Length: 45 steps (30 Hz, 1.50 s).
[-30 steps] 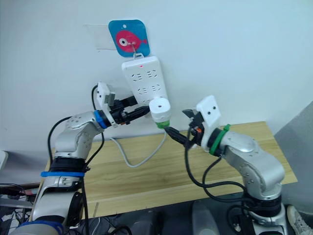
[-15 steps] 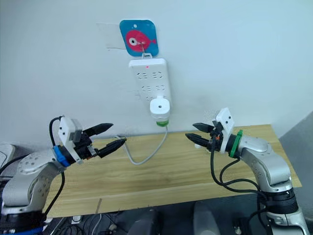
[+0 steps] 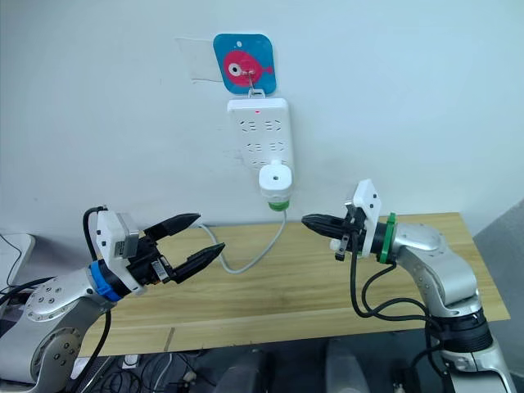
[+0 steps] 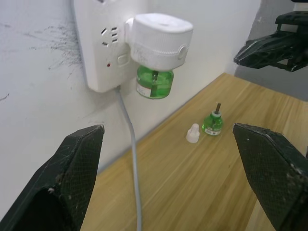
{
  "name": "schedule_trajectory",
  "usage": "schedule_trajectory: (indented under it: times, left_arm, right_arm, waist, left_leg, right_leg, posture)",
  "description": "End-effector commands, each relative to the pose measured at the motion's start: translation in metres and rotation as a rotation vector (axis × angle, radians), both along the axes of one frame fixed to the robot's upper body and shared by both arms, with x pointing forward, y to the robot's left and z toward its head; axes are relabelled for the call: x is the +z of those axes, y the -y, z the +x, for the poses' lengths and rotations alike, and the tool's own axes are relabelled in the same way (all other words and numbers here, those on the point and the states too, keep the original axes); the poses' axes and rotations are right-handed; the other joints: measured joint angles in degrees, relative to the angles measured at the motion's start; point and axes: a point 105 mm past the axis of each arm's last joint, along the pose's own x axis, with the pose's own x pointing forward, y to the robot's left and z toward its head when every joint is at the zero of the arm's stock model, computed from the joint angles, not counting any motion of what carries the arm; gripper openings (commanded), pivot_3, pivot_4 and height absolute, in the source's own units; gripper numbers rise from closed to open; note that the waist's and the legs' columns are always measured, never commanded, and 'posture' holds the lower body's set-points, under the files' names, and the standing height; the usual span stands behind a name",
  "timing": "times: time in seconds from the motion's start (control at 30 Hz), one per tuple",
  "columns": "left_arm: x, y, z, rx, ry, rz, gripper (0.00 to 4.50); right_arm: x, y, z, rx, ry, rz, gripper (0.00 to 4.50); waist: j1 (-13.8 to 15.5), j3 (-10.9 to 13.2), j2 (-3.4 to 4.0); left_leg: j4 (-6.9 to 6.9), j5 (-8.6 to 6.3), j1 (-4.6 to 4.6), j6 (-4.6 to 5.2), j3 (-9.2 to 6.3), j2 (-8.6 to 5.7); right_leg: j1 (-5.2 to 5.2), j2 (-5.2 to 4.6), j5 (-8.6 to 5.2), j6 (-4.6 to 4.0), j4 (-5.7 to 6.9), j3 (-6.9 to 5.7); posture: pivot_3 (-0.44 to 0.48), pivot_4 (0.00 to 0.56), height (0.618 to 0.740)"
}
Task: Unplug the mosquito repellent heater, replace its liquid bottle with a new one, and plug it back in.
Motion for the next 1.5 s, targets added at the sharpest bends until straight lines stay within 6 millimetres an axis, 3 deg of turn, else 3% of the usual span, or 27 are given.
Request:
schedule_trajectory:
  times: [0.03, 0.43, 1.23, 1.5]
  left_arm:
    - [0.013, 0.009, -0.006, -0.045, 0.083, 0.024, 4.5]
    - [0.015, 0.024, -0.011, -0.1, 0.115, 0.023, 4.5]
    - [0.012, 0.02, -0.005, -0.084, 0.098, 0.017, 4.5]
    - [0.009, 0.021, -0.005, -0.088, 0.093, 0.016, 4.5]
  right_arm:
    - [0.014, -0.018, -0.004, 0.03, 0.083, 0.028, 0.03]
    - [0.014, -0.043, 0.018, -0.083, 0.125, 0.045, 0.03]
    - [0.02, -0.033, 0.04, -0.238, 0.18, 0.022, 0.03]
    - [0.02, -0.032, 0.038, -0.23, 0.208, 0.007, 0.03]
  waist:
    - [0.02, 0.0, 0.0]
    - [0.02, 0.0, 0.0]
    - [-0.05, 0.0, 0.0]
    - [-0.06, 0.0, 0.0]
  left_leg:
    - [0.0, 0.0, -0.01, 0.0, -0.02, 0.0]
    - [-0.01, 0.02, 0.0, -0.03, -0.01, -0.01]
    - [-0.01, 0.02, 0.03, -0.03, -0.02, -0.01]
    - [-0.01, 0.05, 0.06, -0.08, -0.04, -0.01]
  right_leg:
    - [0.0, 0.0, 0.0, 0.0, -0.01, -0.02]
    - [-0.02, 0.0, 0.0, -0.01, 0.0, 0.0]
    - [0.01, 0.01, 0.01, -0.03, 0.02, -0.01]
    - [0.04, 0.01, 0.03, -0.06, 0.05, -0.02]
  posture:
    - [0.002, 0.215, 0.74]
    - [0.014, 0.217, 0.74]
    - [0.004, 0.22, 0.74]
    - [-0.001, 0.216, 0.74]
